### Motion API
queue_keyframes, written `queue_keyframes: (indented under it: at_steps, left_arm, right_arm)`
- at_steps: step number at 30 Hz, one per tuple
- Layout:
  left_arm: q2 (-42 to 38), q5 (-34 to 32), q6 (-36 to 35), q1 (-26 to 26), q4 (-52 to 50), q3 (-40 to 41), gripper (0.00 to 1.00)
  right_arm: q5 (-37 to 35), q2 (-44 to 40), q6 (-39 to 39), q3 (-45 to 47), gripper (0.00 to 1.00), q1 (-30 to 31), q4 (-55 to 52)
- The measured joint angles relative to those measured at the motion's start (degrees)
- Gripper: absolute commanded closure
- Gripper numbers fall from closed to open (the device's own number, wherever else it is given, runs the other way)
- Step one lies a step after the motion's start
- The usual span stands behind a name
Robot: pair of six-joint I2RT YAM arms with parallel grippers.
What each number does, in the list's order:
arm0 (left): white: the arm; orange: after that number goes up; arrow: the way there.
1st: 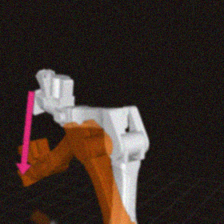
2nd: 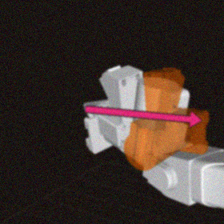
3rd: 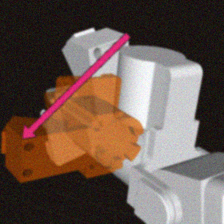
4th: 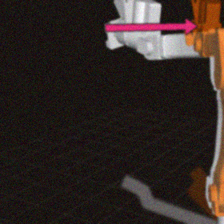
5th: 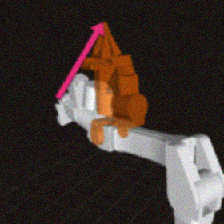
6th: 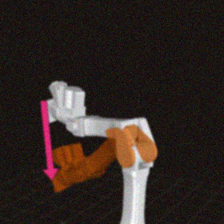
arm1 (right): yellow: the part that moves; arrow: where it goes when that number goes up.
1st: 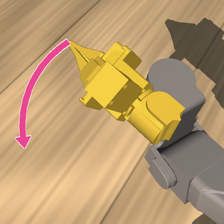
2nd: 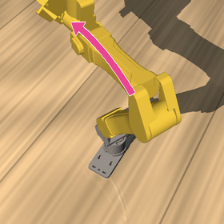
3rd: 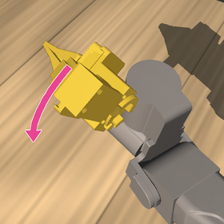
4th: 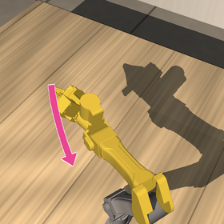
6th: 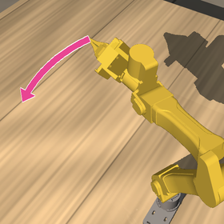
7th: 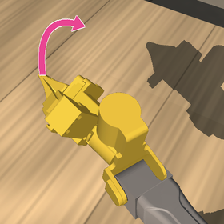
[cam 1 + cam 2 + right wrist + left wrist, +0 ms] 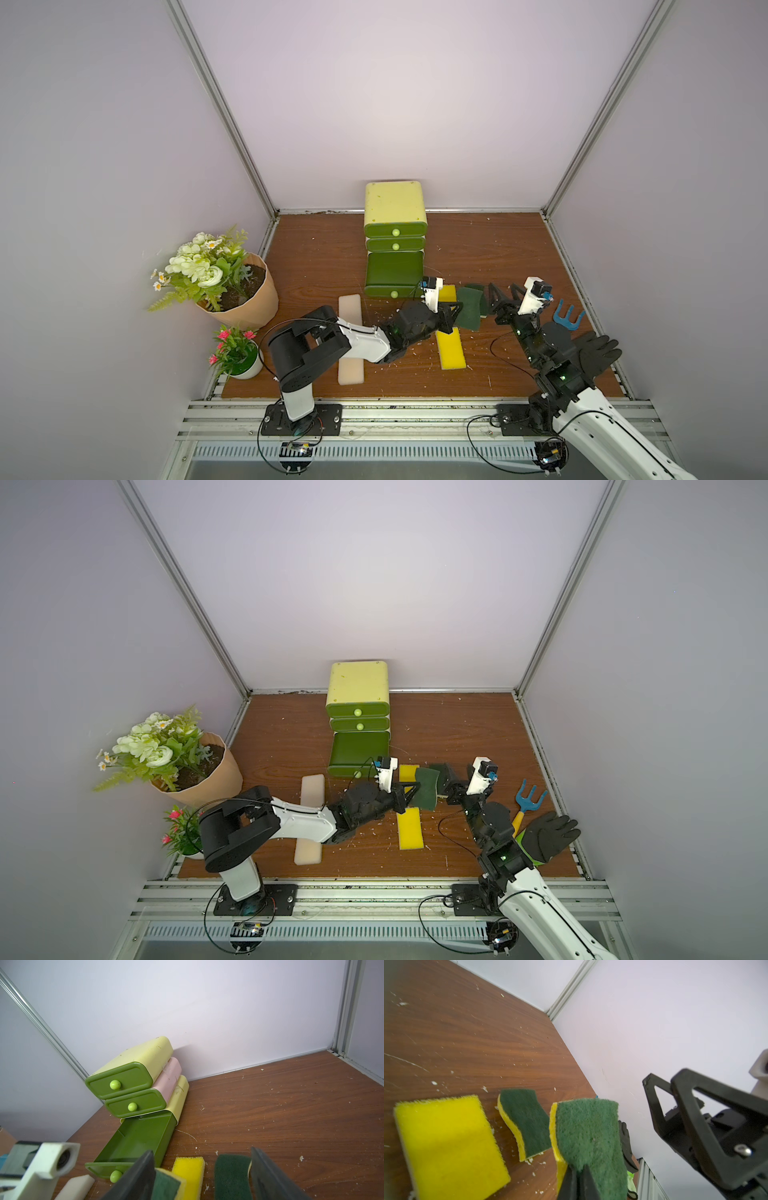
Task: Take the sponge out of the drawer
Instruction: Pick up the sponge from the drawer, then place the sponge at the center of the board.
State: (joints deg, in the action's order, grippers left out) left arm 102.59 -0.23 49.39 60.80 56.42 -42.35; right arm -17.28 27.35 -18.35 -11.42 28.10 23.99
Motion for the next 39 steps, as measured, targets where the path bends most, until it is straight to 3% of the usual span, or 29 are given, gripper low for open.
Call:
queue_keyframes:
  at_steps: [14, 23, 39]
  left_arm:
    - [5.6, -8.98, 7.89, 8.83, 0.26, -0.22, 1.0]
    - [8.44, -13.14, 10.97, 12.48, -3.19, -5.7, 0.99]
    - [13.22, -15.5, 15.91, 14.27, -7.98, -10.03, 0.89]
  right_arm:
    - [-2.45, -3.26, -0.17, 1.01, 0.24, 0.0, -0.31]
    - [-2.47, -3.23, -0.17, 1.01, 0.24, 0.0, -0.28]
    - [-2.49, -3.23, -0.17, 1.01, 0.24, 0.0, -0.28]
